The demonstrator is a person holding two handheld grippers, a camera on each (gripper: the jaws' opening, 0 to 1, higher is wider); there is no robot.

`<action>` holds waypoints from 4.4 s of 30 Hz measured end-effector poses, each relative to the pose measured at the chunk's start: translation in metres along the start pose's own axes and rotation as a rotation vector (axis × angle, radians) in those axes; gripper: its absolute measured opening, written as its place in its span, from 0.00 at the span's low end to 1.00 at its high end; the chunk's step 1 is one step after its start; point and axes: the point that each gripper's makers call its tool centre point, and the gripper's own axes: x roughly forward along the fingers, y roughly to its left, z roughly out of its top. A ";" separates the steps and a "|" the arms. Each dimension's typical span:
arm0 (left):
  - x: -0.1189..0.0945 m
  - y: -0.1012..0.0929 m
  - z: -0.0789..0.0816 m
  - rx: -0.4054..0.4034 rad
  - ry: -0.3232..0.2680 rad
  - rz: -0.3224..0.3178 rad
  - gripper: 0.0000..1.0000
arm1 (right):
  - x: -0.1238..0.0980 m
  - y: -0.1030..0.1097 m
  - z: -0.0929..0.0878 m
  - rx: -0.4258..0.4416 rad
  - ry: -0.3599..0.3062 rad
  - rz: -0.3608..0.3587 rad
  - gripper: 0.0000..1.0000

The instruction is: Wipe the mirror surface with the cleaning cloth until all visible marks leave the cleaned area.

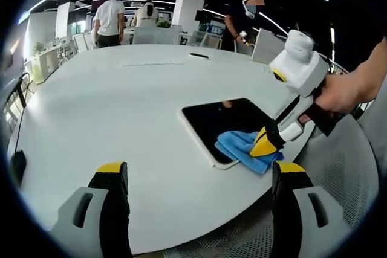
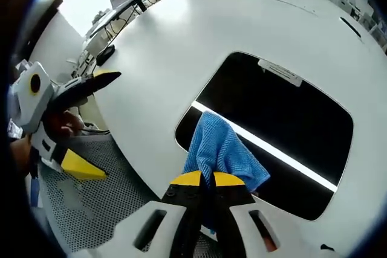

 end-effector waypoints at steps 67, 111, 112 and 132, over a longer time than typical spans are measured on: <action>0.001 -0.004 0.006 0.037 0.008 0.011 0.99 | -0.014 -0.035 -0.011 0.137 -0.020 0.025 0.00; 0.005 -0.001 0.001 0.014 0.016 -0.001 0.97 | -0.004 -0.075 0.049 0.060 -0.027 -0.055 0.00; 0.005 -0.001 0.001 0.013 0.017 -0.002 0.97 | -0.003 -0.076 0.051 0.061 -0.029 -0.055 0.00; 0.005 -0.004 0.000 0.017 0.028 -0.011 0.95 | 0.002 -0.097 0.090 0.060 -0.047 -0.083 0.00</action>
